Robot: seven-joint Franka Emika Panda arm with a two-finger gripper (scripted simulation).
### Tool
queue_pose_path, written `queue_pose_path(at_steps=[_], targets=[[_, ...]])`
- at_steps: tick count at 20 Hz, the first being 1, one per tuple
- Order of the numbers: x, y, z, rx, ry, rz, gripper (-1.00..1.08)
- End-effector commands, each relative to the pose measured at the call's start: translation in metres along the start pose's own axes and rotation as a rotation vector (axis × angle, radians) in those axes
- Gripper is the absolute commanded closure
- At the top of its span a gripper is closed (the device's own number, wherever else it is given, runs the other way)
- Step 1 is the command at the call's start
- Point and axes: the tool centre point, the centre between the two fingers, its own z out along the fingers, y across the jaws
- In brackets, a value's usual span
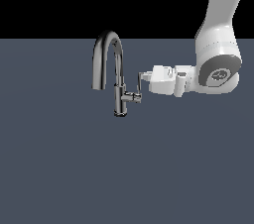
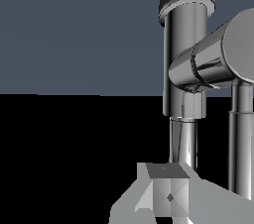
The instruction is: Turn on the faucet by rotating a designated handle.
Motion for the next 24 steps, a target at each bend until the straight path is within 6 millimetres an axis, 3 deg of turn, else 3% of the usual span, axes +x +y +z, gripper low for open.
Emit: queue_pose_path(at_steps=[1, 4, 24], targets=[[0.001, 0.0, 0.0, 0.004, -0.003, 0.002, 1.08], [0.001, 0.0, 0.0, 0.003, -0.002, 0.002, 1.08], [-0.007, 0.059, 0.001, 0.003, -0.003, 0.002, 1.08]])
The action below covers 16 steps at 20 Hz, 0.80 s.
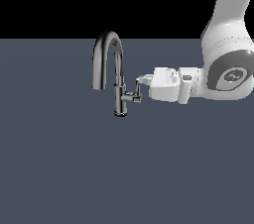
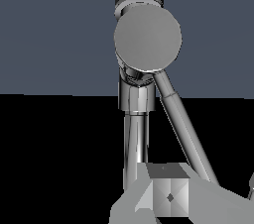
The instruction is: Turn on the faucet by rotating a designated handle.
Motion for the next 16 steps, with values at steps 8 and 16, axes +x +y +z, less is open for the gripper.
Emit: queue_pose_path(at_steps=[8, 16], targets=[[0.018, 0.03, 0.003, -0.008, -0.005, 0.002, 1.08], [0.038, 0.061, 0.007, -0.016, -0.009, 0.005, 1.08]])
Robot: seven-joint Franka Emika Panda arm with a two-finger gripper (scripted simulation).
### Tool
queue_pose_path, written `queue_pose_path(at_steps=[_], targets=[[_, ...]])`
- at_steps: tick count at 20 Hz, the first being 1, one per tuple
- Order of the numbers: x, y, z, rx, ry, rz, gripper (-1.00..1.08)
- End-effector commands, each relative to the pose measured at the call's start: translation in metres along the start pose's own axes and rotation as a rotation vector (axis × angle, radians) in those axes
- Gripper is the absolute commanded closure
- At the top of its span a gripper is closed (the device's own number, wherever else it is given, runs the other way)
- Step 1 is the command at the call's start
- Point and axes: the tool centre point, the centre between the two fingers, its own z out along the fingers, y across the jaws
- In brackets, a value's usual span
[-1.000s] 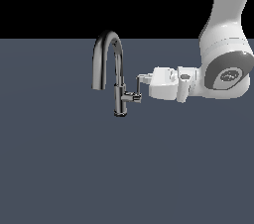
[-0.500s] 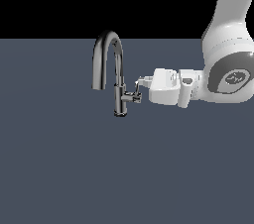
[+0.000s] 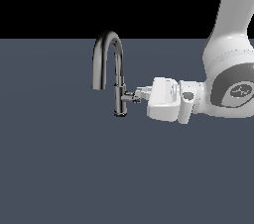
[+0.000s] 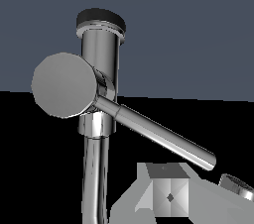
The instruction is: Turn on the faucet by rotating a designated handle.
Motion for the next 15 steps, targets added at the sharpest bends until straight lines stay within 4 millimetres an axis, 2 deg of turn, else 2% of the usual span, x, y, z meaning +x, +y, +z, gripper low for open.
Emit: queue_pose_path(at_steps=[1, 14, 15], targets=[[0.0, 0.0, 0.0, 0.0, 0.0, 0.0, 1.08], [0.07, 0.023, 0.008, -0.019, -0.007, 0.026, 1.08], [0.07, 0.023, 0.008, -0.019, -0.007, 0.026, 1.08]])
